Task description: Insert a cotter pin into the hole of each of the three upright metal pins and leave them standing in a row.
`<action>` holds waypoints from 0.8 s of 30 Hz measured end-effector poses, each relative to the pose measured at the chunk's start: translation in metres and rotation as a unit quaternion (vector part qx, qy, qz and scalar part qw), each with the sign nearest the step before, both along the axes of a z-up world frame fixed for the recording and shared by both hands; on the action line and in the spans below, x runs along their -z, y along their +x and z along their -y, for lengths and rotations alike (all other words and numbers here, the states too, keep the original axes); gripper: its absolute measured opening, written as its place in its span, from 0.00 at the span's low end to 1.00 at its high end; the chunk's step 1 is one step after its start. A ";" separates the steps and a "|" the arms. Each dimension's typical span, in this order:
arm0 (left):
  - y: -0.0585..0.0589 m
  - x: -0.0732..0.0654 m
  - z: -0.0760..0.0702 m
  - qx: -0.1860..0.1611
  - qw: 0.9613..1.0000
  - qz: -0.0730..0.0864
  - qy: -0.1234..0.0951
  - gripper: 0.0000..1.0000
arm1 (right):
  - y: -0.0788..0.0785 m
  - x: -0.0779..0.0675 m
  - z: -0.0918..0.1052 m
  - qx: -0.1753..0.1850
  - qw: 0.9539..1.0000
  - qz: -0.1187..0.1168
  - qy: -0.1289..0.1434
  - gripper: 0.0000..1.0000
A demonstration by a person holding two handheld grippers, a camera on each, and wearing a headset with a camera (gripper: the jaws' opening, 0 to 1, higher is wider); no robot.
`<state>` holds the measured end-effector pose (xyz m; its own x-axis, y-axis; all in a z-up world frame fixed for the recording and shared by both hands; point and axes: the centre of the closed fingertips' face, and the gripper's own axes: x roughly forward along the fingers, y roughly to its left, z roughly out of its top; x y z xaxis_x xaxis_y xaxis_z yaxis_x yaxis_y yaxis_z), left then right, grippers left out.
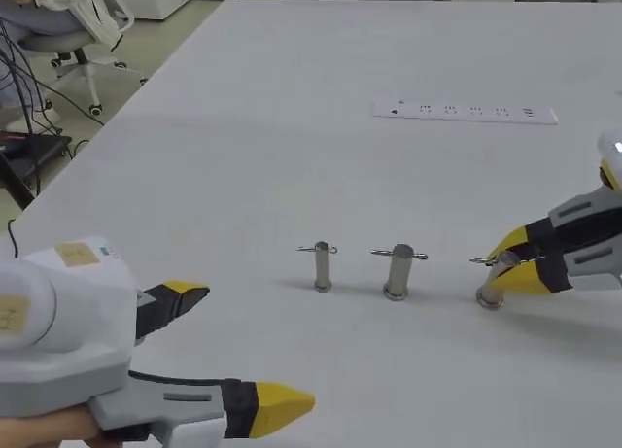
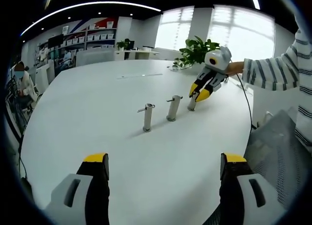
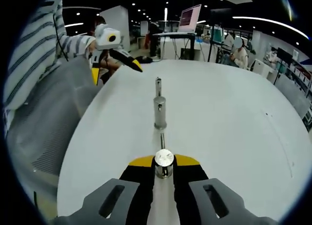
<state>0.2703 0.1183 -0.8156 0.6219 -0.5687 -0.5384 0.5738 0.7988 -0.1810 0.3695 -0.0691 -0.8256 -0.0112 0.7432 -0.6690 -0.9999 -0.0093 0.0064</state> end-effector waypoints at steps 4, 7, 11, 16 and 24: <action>-0.001 0.000 0.001 0.003 1.000 0.000 -0.001 0.95 | 0.002 -0.006 -0.001 0.024 0.999 -0.015 0.015 0.20; -0.001 -0.002 0.001 0.004 1.000 0.002 0.000 0.95 | 0.007 -0.017 0.000 0.049 0.998 -0.017 0.038 0.29; 0.001 -0.006 0.000 0.003 1.000 0.009 0.001 0.96 | 0.004 -0.026 0.004 0.059 0.997 -0.018 0.046 0.33; 0.000 -0.009 0.000 0.005 1.000 0.011 -0.002 0.96 | -0.007 -0.045 0.003 0.106 0.987 -0.057 0.109 0.43; -0.002 -0.013 0.005 0.014 1.000 0.007 -0.025 0.97 | -0.028 -0.051 0.009 0.175 0.969 -0.100 0.144 0.74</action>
<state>0.2681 0.1135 -0.8024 0.6126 -0.6123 -0.4999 0.5988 0.7723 -0.2121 0.3419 -0.0779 -0.7742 0.1662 0.8805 -0.4439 -0.9214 0.2990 0.2483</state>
